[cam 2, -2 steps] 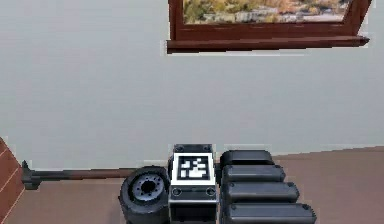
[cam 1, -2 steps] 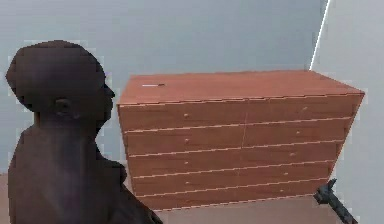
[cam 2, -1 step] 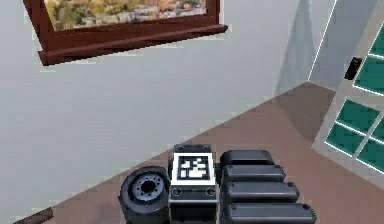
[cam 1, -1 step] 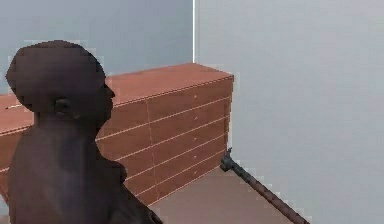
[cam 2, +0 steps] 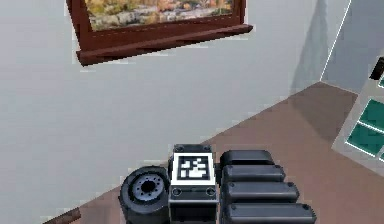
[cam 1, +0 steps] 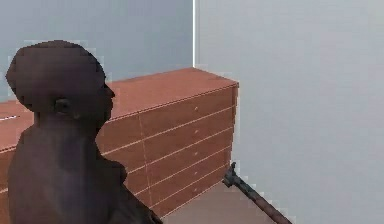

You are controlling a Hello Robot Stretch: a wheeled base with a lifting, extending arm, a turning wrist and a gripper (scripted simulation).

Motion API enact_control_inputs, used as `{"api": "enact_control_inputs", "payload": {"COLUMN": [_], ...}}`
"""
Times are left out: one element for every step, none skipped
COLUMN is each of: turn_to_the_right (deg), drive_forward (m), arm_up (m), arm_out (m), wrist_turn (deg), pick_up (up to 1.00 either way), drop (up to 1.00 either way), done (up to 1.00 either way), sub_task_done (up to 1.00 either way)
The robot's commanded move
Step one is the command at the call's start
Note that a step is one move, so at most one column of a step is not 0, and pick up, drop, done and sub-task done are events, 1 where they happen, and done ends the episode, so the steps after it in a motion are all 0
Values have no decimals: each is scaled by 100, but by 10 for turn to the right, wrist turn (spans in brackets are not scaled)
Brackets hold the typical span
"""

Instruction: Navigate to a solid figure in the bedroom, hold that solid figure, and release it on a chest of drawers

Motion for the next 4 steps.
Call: {"api": "enact_control_inputs", "payload": {"turn_to_the_right": [90, 30, 0, 450], "drive_forward": [0, 0, 65, 0], "arm_up": [0, 0, 0, 0], "arm_out": [0, 0, 0, 0], "wrist_turn": [0, 0, 0, 0], "pick_up": [0, 0, 0, 0], "drop": [0, 0, 0, 0], "done": [0, 0, 0, 0], "sub_task_done": [0, 0, 0, 0]}}
